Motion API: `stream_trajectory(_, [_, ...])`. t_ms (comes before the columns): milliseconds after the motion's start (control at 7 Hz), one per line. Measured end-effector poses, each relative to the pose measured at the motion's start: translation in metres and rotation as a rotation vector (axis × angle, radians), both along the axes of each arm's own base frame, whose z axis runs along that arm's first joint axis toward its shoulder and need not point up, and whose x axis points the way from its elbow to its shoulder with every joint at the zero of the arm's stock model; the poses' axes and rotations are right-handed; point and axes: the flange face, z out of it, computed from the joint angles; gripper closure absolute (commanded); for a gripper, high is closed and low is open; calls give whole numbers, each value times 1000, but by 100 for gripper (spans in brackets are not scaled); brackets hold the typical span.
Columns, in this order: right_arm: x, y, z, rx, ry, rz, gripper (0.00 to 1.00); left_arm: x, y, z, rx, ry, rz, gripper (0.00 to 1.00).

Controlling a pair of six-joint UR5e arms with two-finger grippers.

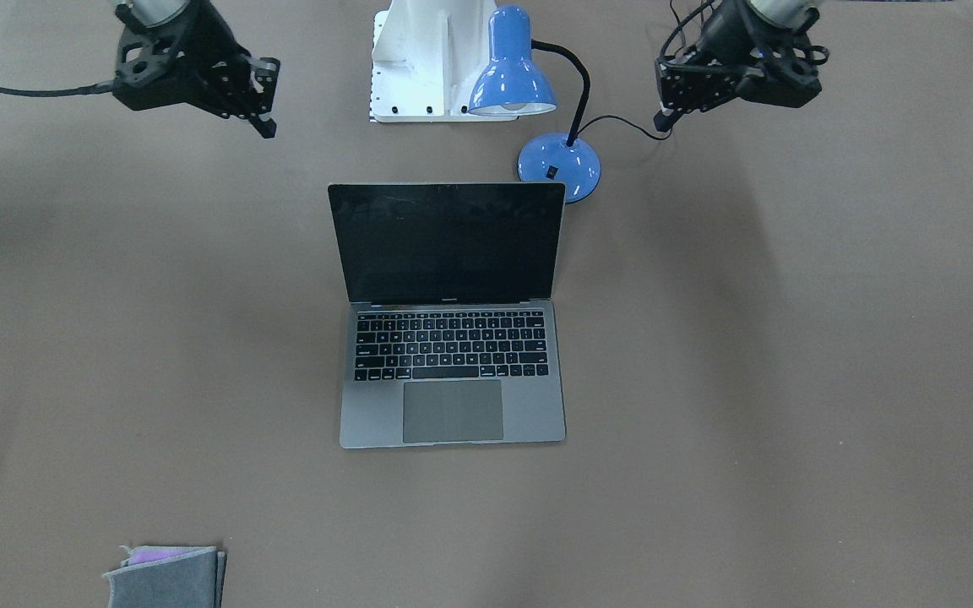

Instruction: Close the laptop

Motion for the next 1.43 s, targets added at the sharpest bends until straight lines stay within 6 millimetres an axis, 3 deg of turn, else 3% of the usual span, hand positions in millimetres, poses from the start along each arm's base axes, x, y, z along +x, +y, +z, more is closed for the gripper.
stream_trajectory(286, [-34, 14, -11, 11, 4, 5, 100, 37, -3, -16, -5, 5, 7, 100])
stream_trajectory(714, [-66, -6, -13, 24, 35, 47, 100, 71, -24, -27, -12, 0, 7, 100])
stream_trajectory(1429, [-76, -47, -12, 25, 65, 95, 100, 105, -41, -38, -1, -18, -4, 100])
